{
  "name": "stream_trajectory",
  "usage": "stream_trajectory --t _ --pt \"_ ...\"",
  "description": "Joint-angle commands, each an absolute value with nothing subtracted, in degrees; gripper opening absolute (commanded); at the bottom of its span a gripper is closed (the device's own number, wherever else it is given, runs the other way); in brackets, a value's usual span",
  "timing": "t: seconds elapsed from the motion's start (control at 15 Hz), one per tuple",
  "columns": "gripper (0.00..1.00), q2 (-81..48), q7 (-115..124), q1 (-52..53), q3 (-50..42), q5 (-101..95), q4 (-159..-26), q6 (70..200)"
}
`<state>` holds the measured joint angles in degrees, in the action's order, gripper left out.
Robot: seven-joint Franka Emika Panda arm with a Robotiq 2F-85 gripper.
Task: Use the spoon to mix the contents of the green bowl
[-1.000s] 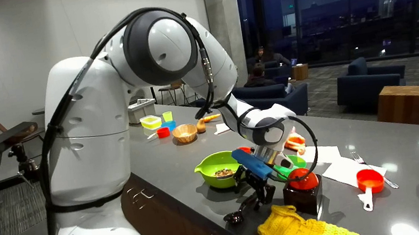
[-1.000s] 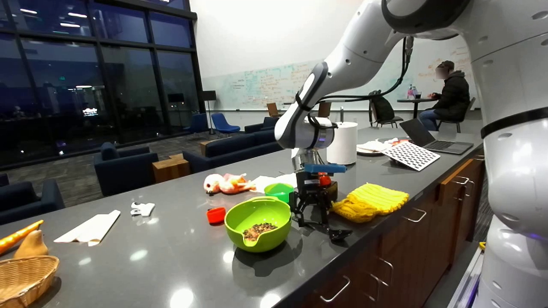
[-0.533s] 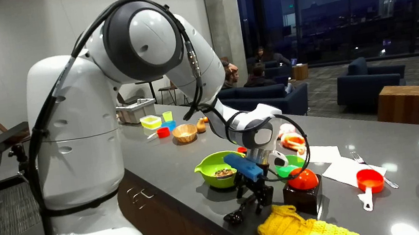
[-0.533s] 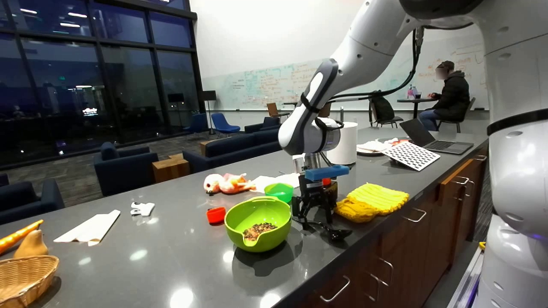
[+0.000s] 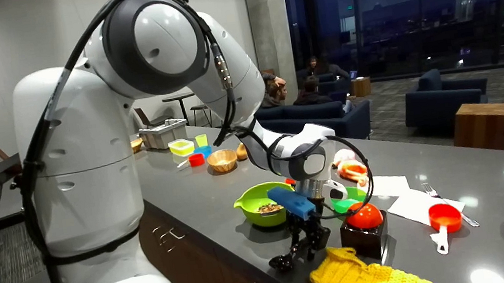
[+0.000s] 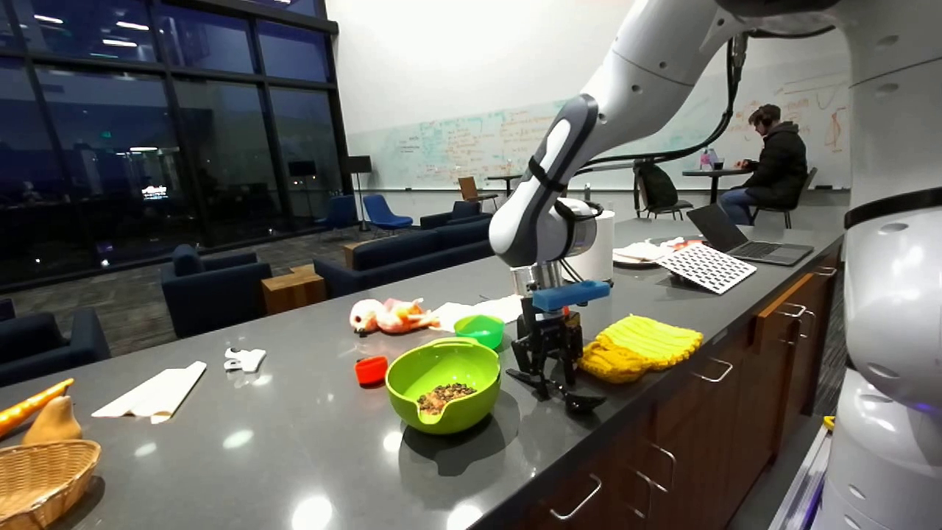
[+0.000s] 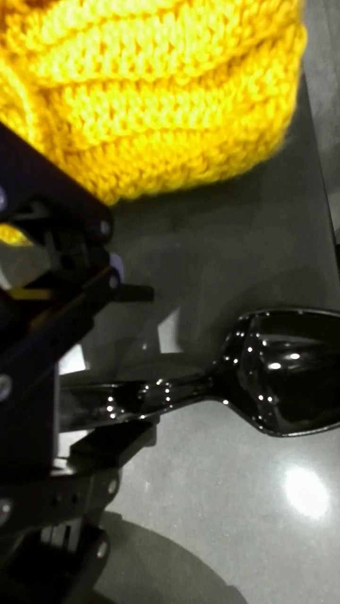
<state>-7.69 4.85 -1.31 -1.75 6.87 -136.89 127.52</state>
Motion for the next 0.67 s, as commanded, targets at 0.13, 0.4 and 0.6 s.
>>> stream_trajectory --t 0.13,0.4,0.6 --pt "0.17 -5.19 4.86 -1.88 -2.21 6.99 -140.04 127.25" --pt "0.05 -4.87 5.37 -2.05 -2.38 6.42 -140.12 126.54" --pt "0.05 -2.7 6.69 -1.0 -1.93 3.66 -139.9 123.33"
